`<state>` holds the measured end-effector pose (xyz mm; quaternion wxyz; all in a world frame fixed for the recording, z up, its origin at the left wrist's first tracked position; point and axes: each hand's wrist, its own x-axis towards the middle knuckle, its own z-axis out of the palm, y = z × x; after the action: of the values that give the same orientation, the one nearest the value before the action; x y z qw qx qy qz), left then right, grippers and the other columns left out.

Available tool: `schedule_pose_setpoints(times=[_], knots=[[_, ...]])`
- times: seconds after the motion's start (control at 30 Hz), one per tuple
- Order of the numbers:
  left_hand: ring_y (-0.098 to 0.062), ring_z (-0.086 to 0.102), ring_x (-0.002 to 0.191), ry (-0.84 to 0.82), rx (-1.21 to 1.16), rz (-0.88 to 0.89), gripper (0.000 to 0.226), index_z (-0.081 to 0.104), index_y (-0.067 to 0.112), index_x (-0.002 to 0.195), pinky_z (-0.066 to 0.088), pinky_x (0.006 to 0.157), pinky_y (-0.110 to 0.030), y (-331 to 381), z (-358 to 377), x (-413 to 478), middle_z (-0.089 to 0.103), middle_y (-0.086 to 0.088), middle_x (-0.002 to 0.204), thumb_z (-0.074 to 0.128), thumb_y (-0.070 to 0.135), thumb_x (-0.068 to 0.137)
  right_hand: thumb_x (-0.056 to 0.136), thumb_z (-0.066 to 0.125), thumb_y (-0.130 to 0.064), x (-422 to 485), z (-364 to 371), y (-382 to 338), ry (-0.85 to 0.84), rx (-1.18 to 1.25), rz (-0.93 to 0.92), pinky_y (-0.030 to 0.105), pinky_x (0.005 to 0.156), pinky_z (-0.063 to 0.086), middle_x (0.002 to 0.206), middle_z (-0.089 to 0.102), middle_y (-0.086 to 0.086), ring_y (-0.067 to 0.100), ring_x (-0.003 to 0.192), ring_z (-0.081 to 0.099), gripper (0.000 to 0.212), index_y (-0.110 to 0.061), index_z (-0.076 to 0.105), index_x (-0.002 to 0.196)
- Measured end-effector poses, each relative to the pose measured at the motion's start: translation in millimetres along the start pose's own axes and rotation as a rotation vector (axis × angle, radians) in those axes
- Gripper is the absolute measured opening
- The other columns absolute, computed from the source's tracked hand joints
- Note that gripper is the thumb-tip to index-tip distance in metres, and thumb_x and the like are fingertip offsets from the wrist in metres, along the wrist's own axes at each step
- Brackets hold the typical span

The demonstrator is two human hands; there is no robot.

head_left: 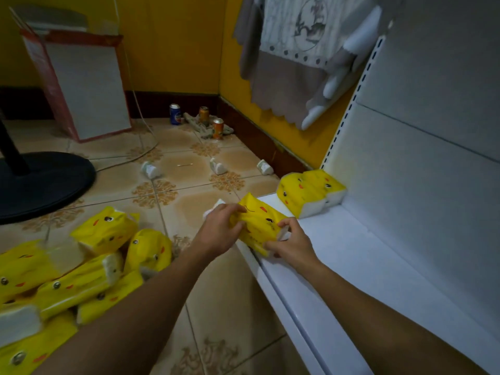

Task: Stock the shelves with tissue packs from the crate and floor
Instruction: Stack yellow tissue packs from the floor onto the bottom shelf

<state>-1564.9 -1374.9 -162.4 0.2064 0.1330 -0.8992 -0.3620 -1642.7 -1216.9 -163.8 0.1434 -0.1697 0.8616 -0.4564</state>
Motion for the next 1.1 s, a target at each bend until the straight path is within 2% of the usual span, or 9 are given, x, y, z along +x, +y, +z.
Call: schedule_pose_setpoints(times=[0.17, 0.27, 0.4, 0.57, 0.67, 0.77, 0.9, 0.97, 1.1], knots=[[-0.031, 0.049, 0.117, -0.204, 0.007, -0.085, 0.055, 0.035, 0.016, 0.136, 0.043, 0.095, -0.037, 13, 49, -8, 0.048, -0.014, 0.130, 0.056, 0.014, 0.086, 0.068, 0.075, -0.010, 3, -29, 38, 0.151, -0.071, 0.044, 0.028, 0.063, 0.044, 0.111, 0.051, 0.012, 0.027, 0.096, 0.053, 0.042, -0.020, 0.045, 0.096], [-0.029, 0.044, 0.122, -0.330, 0.168, -0.005, 0.067, 0.021, 0.019, 0.144, 0.038, 0.097, -0.033, 16, 71, -16, 0.042, -0.013, 0.137, 0.054, 0.019, 0.086, 0.070, 0.076, -0.014, 8, -31, 46, 0.212, -0.114, 0.064, 0.027, 0.070, 0.040, 0.111, 0.048, 0.013, 0.030, 0.101, 0.052, 0.044, -0.017, 0.044, 0.101], [-0.023, 0.036, 0.128, -0.437, 0.409, 0.175, 0.054, 0.036, 0.022, 0.137, 0.032, 0.103, -0.031, 15, 79, -18, 0.039, -0.004, 0.142, 0.051, 0.029, 0.086, 0.073, 0.077, -0.025, 18, -20, 39, 0.242, -0.153, 0.060, 0.036, 0.083, 0.045, 0.113, 0.049, 0.012, 0.032, 0.102, 0.053, 0.049, -0.014, 0.047, 0.111], [-0.018, 0.031, 0.131, -0.466, 0.442, 0.211, 0.056, 0.044, 0.028, 0.133, 0.032, 0.104, -0.031, 8, 77, -19, 0.037, 0.002, 0.144, 0.038, 0.044, 0.080, 0.071, 0.076, -0.015, 32, 3, 34, 0.177, 0.106, 0.054, 0.047, 0.087, 0.052, 0.122, 0.049, 0.011, 0.030, 0.104, 0.056, 0.050, -0.022, 0.052, 0.114], [-0.018, 0.030, 0.133, -0.449, 0.430, 0.225, 0.049, 0.043, 0.028, 0.134, 0.031, 0.106, -0.031, 6, 79, -20, 0.035, 0.002, 0.145, 0.049, 0.037, 0.087, 0.076, 0.070, -0.013, 39, 8, 29, 0.120, 0.224, 0.098, 0.046, 0.092, 0.050, 0.116, 0.048, 0.001, 0.026, 0.112, 0.052, 0.054, -0.023, 0.050, 0.125], [-0.018, 0.028, 0.134, -0.455, 0.432, 0.225, 0.049, 0.041, 0.027, 0.136, 0.029, 0.108, -0.032, 5, 79, -21, 0.034, 0.001, 0.146, 0.050, 0.035, 0.088, 0.081, 0.064, -0.010, 52, 4, 26, 0.107, 0.315, 0.131, 0.045, 0.093, 0.051, 0.121, 0.049, 0.005, 0.026, 0.111, 0.052, 0.050, -0.022, 0.051, 0.128], [-0.019, 0.027, 0.135, -0.454, 0.441, 0.243, 0.049, 0.040, 0.027, 0.137, 0.029, 0.108, -0.032, 5, 80, -21, 0.032, 0.001, 0.147, 0.047, 0.034, 0.089, 0.085, 0.057, -0.007, 62, -1, 25, 0.068, 0.531, 0.221, 0.030, 0.070, 0.054, 0.132, 0.049, 0.010, 0.027, 0.109, 0.057, 0.047, -0.022, 0.050, 0.129], [-0.018, 0.026, 0.135, -0.444, 0.442, 0.253, 0.048, 0.039, 0.027, 0.137, 0.028, 0.109, -0.030, 5, 80, -22, 0.032, 0.001, 0.147, 0.046, 0.034, 0.090, 0.087, 0.054, -0.007, 63, 0, 24, 0.033, 0.570, 0.225, 0.026, 0.068, 0.052, 0.135, 0.048, 0.010, 0.026, 0.113, 0.055, 0.049, -0.023, 0.047, 0.133], [-0.018, 0.025, 0.135, -0.446, 0.453, 0.299, 0.047, 0.036, 0.024, 0.138, 0.025, 0.108, -0.028, 3, 76, -26, 0.031, 0.000, 0.147, 0.043, 0.035, 0.093, 0.089, 0.047, -0.003, 61, 3, 23, -0.006, 0.537, 0.204, 0.033, 0.083, 0.050, 0.141, 0.040, 0.006, 0.024, 0.118, 0.048, 0.061, -0.027, 0.034, 0.143]])
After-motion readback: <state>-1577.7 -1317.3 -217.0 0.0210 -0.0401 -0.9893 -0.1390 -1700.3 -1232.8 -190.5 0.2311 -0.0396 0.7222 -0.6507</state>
